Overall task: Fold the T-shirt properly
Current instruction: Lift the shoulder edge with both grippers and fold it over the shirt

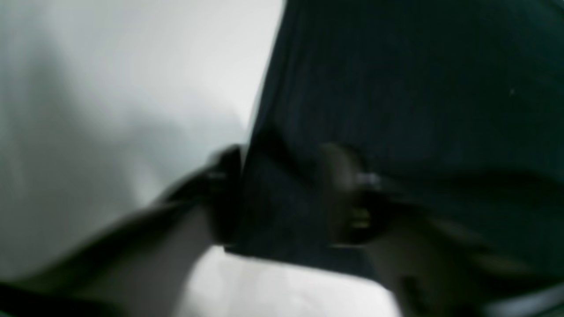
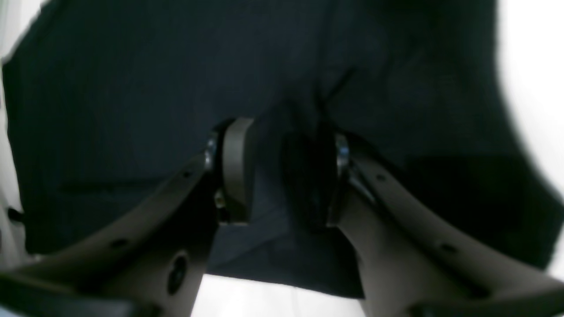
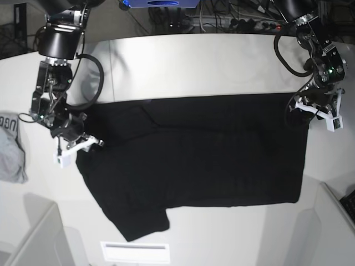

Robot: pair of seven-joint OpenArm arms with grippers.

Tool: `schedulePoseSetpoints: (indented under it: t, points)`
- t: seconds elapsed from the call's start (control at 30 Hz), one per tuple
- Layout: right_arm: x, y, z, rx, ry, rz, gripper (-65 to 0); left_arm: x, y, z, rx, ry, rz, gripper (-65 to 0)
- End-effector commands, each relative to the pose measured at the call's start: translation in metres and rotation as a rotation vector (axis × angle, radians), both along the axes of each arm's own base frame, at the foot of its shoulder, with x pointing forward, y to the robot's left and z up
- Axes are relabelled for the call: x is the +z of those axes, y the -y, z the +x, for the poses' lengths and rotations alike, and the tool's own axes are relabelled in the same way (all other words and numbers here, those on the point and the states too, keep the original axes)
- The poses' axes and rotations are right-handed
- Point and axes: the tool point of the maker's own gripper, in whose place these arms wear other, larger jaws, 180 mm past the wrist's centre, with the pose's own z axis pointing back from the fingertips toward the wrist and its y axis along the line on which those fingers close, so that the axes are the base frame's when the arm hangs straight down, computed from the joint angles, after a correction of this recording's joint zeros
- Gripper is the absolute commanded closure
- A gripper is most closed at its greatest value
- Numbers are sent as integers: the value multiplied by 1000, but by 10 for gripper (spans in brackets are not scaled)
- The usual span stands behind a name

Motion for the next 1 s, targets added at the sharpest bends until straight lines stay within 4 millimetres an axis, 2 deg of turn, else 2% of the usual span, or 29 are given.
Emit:
schedulePoseSetpoints:
  t: [0.0, 0.1, 0.23, 0.37, 0.43, 0.53, 0.67, 0.73, 0.9, 0.97]
  points:
    - [21, 13, 12, -33, 87, -17, -197, 19, -4, 14, -6, 68, 23, -392]
    - [36, 26, 3, -96, 175, -54, -195, 31, -4, 23, -7, 105, 30, -479]
    - [52, 43, -26, -238, 243, -107, -201, 47, -9, 17, 21, 148, 40, -476]
    - [58, 48, -64, -327, 256, -139, -207, 35, -37, -30, 177, 178, -78, -464]
    - [54, 40, -78, -351, 246, -114, -267, 18, -46, -51, 235, 175, -172, -464]
    - [40, 43, -97, -431, 201, -77, -383, -2, -45, -66, 261, 167, -293, -467]
    - [28, 39, -111, -482, 161, -44, -399, -28, -46, -80, 303, 134, -388, -469]
    - [28, 38, -111, -481, 160, -44, -398, -33, -45, -76, 312, 135, -407, -472]
    - [29, 41, -110, -488, 165, -45, -398, -46, -29, -61, 235, 101, -436, -466]
    - [23, 42, -111, -493, 149, -44, -398, -46, -25, -51, 223, 111, -449, -466]
